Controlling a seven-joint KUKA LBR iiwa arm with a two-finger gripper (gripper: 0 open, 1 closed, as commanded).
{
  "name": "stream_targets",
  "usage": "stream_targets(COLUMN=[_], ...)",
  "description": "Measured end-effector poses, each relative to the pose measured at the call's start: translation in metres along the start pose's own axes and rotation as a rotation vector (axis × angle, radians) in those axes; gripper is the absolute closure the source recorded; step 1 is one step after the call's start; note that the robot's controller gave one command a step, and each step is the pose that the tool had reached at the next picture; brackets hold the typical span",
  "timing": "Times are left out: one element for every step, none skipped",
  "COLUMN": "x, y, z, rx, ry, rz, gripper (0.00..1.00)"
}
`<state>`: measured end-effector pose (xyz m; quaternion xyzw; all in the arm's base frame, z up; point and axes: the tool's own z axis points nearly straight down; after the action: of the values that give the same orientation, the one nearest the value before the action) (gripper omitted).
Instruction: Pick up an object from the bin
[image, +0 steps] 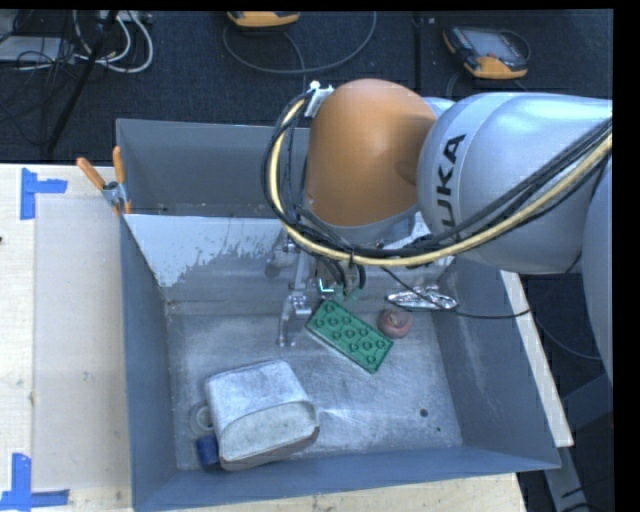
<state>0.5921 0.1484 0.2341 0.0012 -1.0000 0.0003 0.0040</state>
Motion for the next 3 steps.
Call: stream_targets(x=[0.041,0.043,0.032], y=[-0.034,-0.018,0.002], z=[0.131,0.134,0.134], rx=[-0.004,0.0,0.01], ry=[-0.016,-0.027,-0.003], rz=[-0.104,-0.158,-0.017], gripper=[0.0,0.0,0.0])
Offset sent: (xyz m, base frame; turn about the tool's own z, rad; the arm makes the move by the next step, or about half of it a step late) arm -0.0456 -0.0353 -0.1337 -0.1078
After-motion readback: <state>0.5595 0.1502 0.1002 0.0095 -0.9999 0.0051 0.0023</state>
